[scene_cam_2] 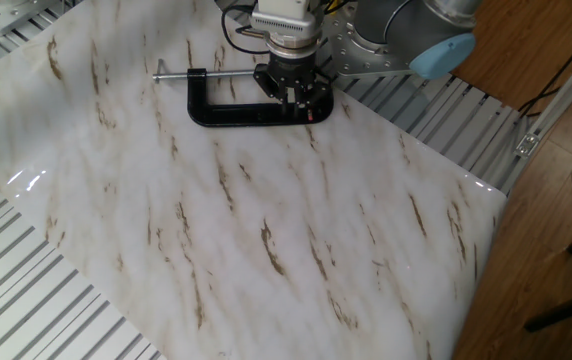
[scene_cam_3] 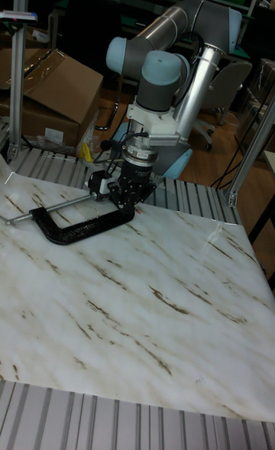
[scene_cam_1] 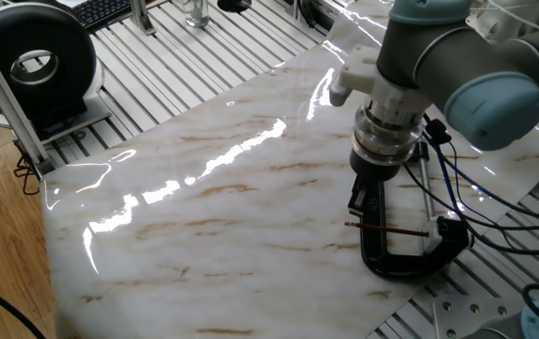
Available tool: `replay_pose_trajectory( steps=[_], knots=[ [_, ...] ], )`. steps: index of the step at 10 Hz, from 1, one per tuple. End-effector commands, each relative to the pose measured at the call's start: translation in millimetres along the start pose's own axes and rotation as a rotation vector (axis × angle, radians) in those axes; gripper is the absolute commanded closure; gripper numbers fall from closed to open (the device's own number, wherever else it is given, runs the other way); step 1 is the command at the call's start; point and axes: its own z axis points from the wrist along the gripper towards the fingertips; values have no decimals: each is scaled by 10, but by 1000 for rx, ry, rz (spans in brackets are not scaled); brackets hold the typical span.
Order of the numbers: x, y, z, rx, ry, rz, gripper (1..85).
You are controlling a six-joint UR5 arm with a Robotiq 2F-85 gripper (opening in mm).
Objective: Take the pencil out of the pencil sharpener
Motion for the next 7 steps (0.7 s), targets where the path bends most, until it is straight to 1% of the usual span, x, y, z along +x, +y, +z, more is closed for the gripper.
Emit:
replay_pose_trajectory(
  steps=[1, 5, 7],
  knots=[
    [-133, 3, -16, -3, -51, -3, 607],
    [-239, -32, -24, 11, -92, -9, 610],
    [-221, -72, -23, 26, -85, -7, 610]
  ],
)
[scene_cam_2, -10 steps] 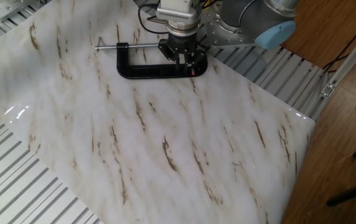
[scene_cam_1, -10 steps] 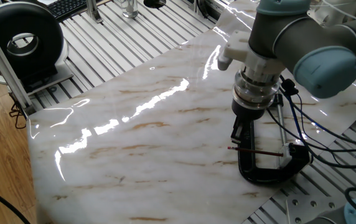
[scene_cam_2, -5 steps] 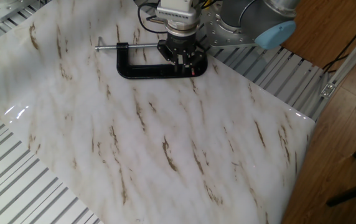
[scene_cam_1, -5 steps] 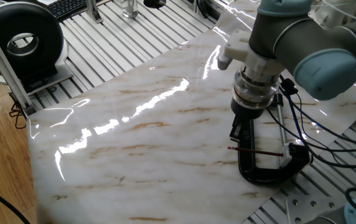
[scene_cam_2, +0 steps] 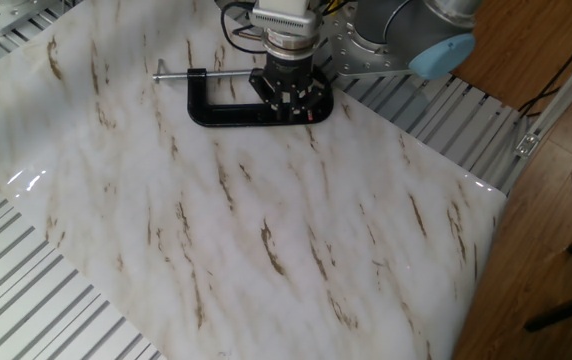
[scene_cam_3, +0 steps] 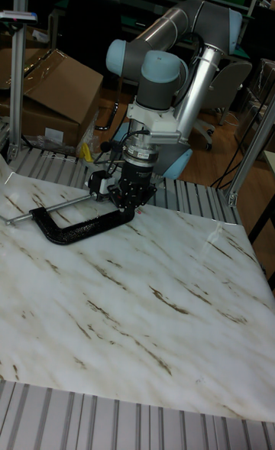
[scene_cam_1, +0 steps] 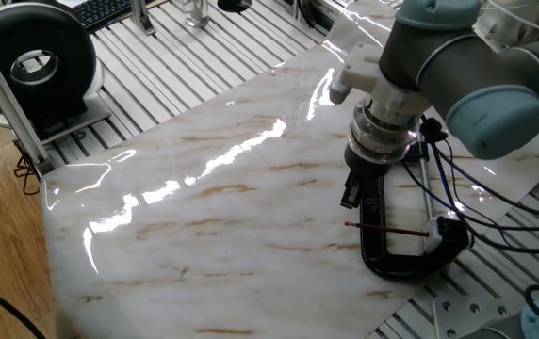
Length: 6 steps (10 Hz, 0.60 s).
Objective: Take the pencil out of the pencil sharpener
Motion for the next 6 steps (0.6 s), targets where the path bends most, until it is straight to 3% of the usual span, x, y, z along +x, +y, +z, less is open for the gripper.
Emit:
replay_pose_trajectory(
  steps=[1, 6],
  knots=[
    [-28, -19, -13, 5, -10, 4, 613],
    [89, 4, -15, -4, 35, 13, 620]
  ],
)
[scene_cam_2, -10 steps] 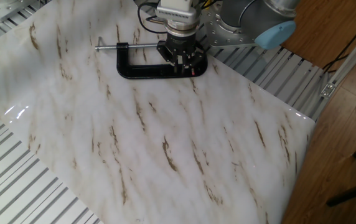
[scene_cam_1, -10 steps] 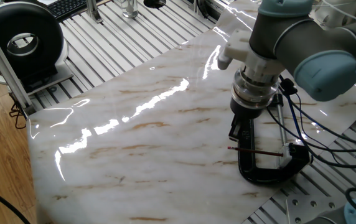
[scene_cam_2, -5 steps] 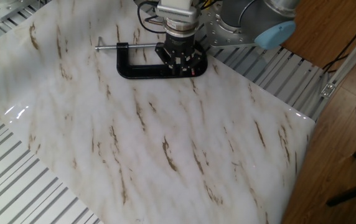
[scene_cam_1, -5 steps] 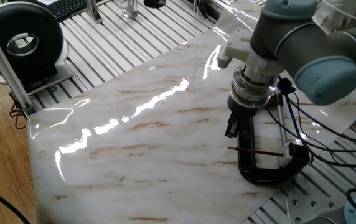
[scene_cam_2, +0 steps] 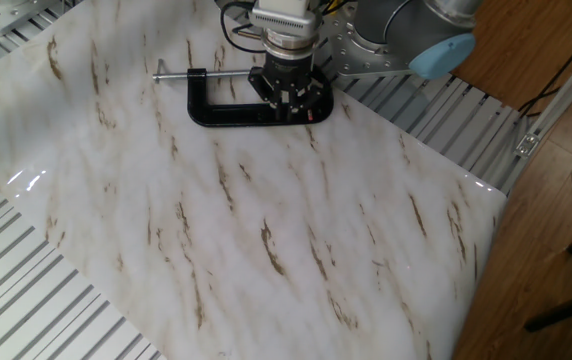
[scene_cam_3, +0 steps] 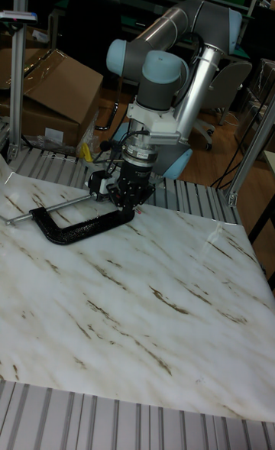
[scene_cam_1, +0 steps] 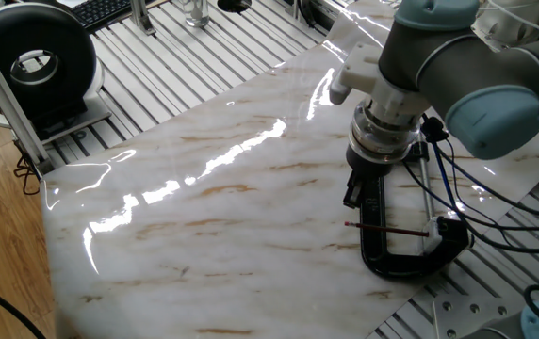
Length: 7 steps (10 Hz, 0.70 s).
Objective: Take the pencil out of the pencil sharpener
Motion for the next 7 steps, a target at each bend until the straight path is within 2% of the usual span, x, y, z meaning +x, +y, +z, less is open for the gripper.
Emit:
replay_pose_trajectory(
  steps=[1, 3, 5, 7],
  knots=[
    [36, 27, -13, -13, 14, 8, 620],
    [28, 15, -13, -8, 11, 19, 637],
    [-42, -52, -13, 18, -16, 24, 640],
    [-101, -48, -15, 16, -39, 22, 640]
  ],
)
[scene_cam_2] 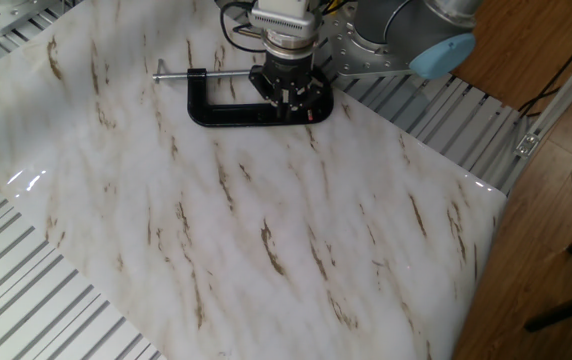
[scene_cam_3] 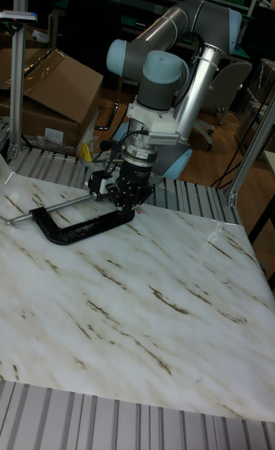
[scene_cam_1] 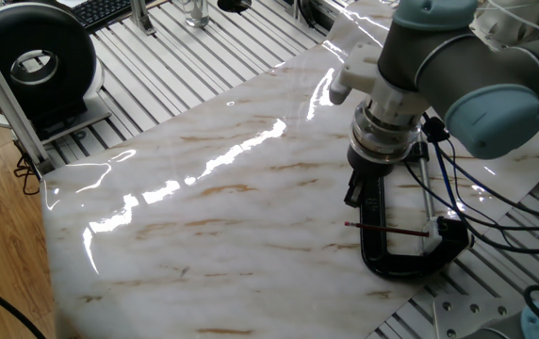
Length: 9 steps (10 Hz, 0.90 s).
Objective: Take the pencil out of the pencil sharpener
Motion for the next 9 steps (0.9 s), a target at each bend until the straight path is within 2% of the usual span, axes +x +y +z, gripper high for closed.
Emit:
replay_pose_trajectory(
  steps=[1, 3, 5, 9],
  knots=[
    [-64, -16, -13, 4, -24, 6, 640],
    [8, 38, -61, -12, -4, 16, 640],
    [131, 110, -222, -27, 16, 17, 640],
    [358, 322, -404, -83, 60, 5, 640]
  ],
)
